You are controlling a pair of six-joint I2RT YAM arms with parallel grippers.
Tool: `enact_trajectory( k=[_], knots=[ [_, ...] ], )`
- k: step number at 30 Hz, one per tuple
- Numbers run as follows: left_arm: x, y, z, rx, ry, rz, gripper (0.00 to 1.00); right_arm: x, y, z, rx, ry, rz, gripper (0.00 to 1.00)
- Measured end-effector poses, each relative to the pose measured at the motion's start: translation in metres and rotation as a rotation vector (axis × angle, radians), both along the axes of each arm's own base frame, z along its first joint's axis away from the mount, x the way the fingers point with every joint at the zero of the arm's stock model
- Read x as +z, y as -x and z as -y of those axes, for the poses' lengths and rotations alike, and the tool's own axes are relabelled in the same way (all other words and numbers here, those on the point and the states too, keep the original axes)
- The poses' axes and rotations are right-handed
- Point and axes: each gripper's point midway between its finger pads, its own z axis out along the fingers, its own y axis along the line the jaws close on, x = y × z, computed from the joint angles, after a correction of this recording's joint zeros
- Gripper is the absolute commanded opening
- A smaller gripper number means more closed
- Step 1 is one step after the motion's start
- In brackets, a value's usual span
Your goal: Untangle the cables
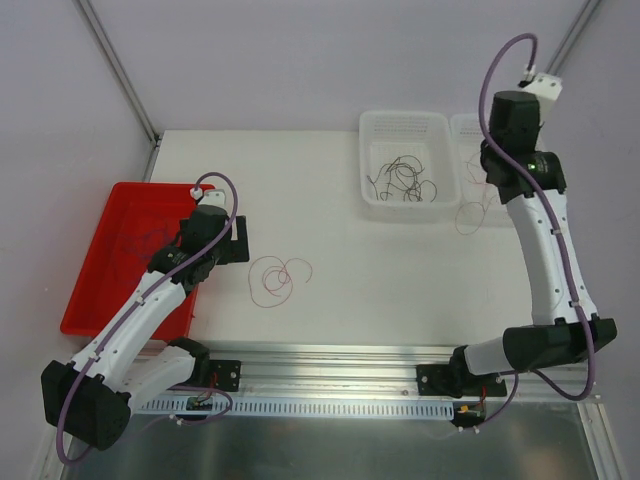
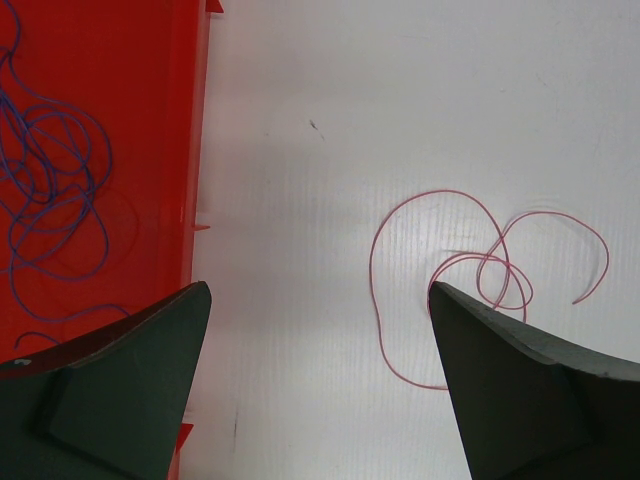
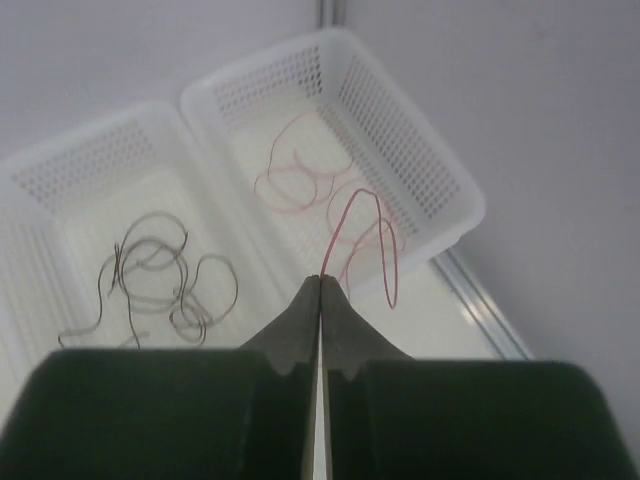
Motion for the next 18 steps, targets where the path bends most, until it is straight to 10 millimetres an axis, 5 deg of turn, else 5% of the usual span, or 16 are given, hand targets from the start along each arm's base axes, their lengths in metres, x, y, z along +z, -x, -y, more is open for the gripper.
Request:
enact_trajectory(
  k=[5, 9, 11, 15, 18],
  knots=[
    [-0.001, 0.0, 0.0, 0.0, -0.002, -0.004, 0.92, 0.069, -0.014, 0.046, -0.062, 0.026, 0.171, 0.01],
    [-0.006, -0.001, 0.0, 0.001, -0.009, -0.022, 0.92, 0.085, -0.051, 0.06, -0.052, 0.028, 0.228, 0.01],
    [-0.01, -0.001, 0.0, 0.001, -0.015, -0.036, 0.92, 0.075, -0.075, 0.069, -0.051, 0.024, 0.223, 0.01],
    [-0.017, -0.001, 0.0, 0.001, -0.025, -0.063, 0.92, 0.022, -0.119, 0.092, -0.063, 0.009, 0.133, 0.03],
    [-0.021, -0.001, 0.0, 0.001, -0.031, -0.077, 0.92, -0.026, -0.142, 0.105, -0.062, -0.01, 0.045, 0.28]
  ],
)
